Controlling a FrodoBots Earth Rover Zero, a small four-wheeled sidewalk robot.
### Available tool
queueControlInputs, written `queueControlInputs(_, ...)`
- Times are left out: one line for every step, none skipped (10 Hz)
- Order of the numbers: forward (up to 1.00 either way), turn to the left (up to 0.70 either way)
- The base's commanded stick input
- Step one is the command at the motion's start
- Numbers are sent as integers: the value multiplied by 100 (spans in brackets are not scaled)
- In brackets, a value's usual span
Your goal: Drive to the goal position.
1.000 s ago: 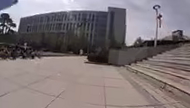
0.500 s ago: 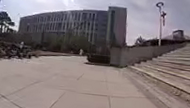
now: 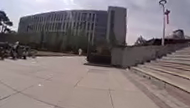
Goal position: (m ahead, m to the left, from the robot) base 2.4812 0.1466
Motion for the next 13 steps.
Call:
queueControlInputs(100,0)
queueControlInputs(100,0)
queueControlInputs(100,0)
queueControlInputs(100,0)
queueControlInputs(100,0)
queueControlInputs(100,0)
queueControlInputs(100,0)
queueControlInputs(100,0)
queueControlInputs(100,0)
queueControlInputs(100,21)
queueControlInputs(100,40)
queueControlInputs(100,40)
queueControlInputs(100,40)
